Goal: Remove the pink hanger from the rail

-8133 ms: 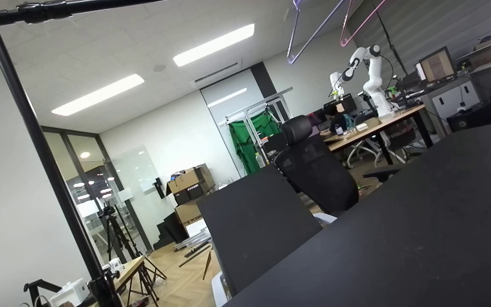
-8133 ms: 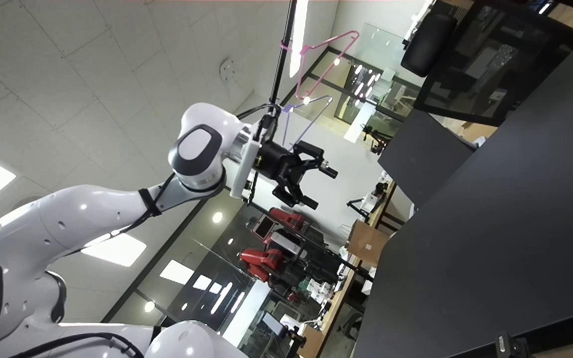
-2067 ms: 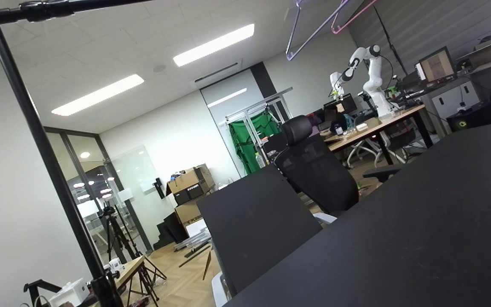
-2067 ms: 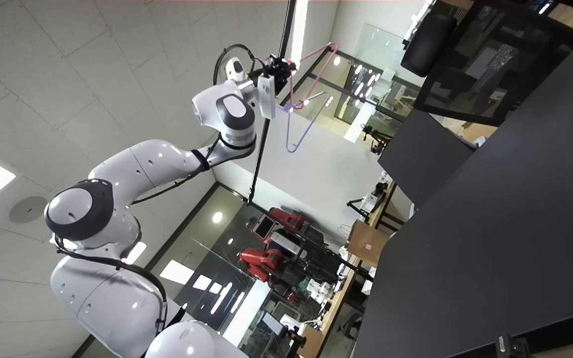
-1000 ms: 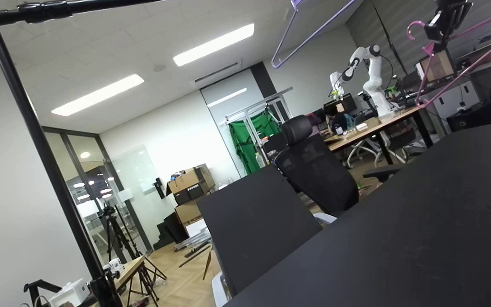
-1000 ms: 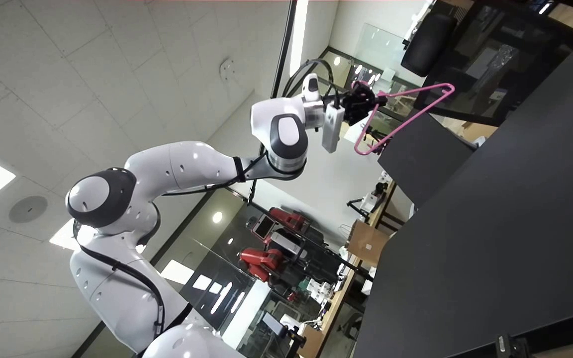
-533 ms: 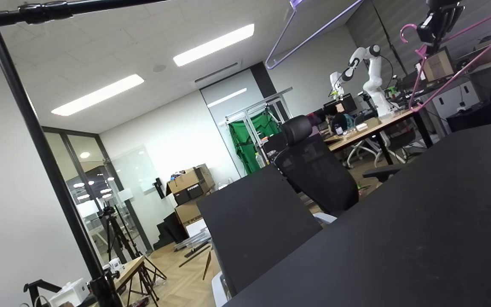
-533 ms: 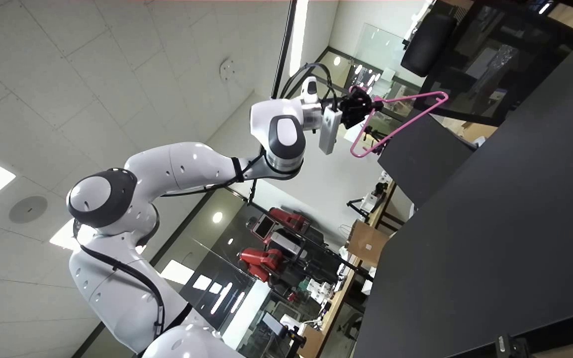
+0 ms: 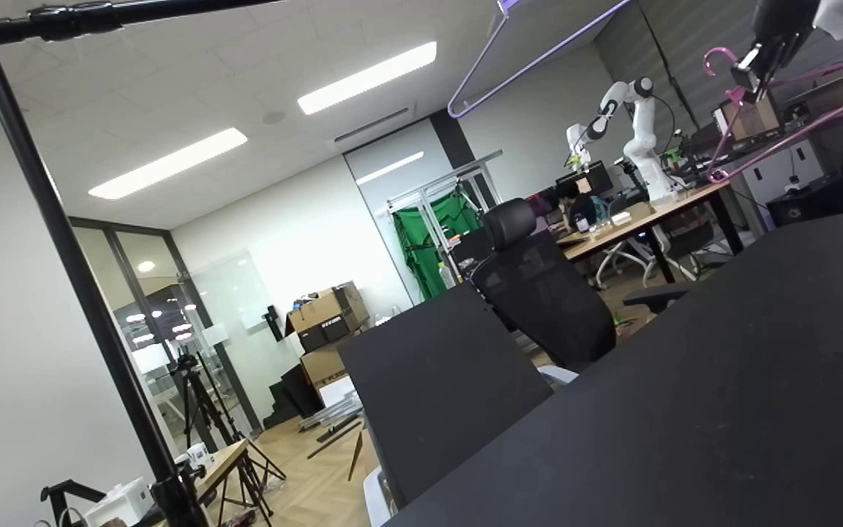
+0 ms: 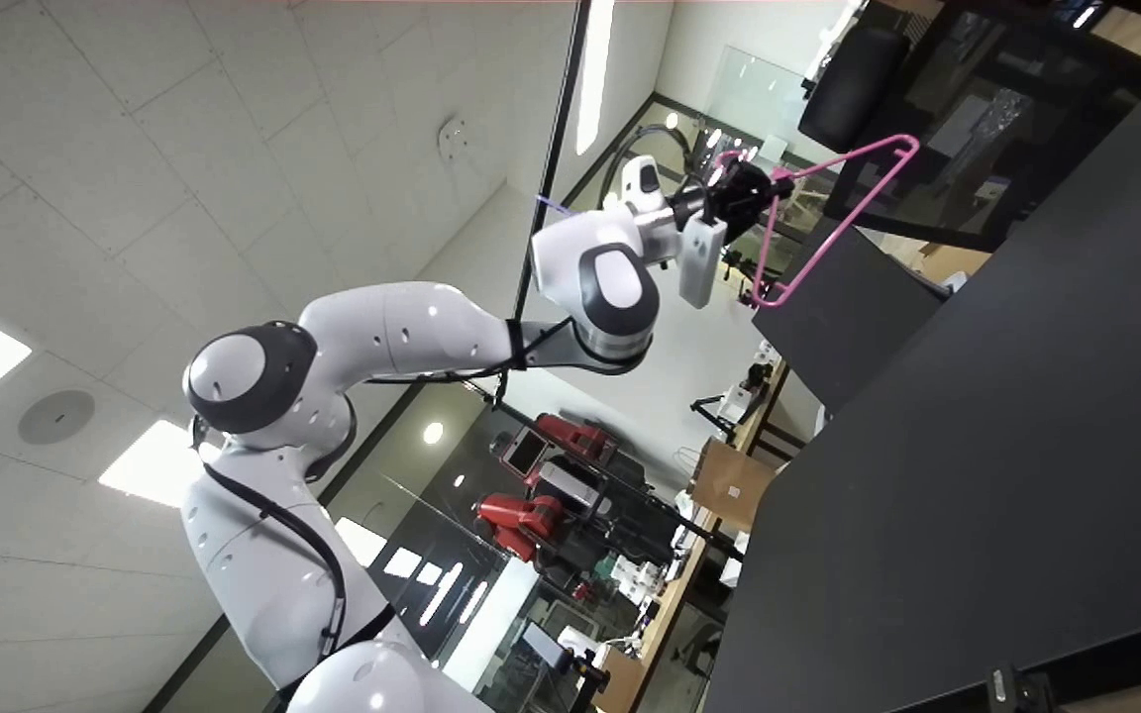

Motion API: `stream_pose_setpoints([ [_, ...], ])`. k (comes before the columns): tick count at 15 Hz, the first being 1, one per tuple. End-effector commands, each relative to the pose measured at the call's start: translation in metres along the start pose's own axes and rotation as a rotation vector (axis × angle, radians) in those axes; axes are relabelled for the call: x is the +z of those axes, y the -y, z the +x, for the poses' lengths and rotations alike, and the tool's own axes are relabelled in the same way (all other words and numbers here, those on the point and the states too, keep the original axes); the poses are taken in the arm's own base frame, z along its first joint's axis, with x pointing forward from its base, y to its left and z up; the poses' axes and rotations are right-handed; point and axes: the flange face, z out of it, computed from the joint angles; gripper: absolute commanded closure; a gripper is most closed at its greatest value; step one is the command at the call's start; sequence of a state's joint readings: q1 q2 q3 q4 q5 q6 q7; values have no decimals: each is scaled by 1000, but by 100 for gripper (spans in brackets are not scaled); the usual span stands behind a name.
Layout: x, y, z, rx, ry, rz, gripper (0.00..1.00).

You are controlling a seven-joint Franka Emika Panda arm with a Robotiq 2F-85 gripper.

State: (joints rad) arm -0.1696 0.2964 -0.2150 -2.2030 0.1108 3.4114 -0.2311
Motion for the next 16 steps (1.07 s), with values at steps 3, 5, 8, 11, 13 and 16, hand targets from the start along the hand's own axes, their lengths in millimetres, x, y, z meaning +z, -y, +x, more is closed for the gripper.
stream_pose_setpoints([
  [3, 87, 29, -15, 24, -32, -169, 98],
  [5, 107, 53, -15, -13, -42, -212, 98],
  [8, 129, 84, -31, -94, -66, -282, 98],
  [11, 159, 103, -95, -126, -23, -330, 98],
  [13, 173, 110, -129, -131, 11, -350, 98],
  [16, 186, 114, -169, -137, 37, -376, 98],
])
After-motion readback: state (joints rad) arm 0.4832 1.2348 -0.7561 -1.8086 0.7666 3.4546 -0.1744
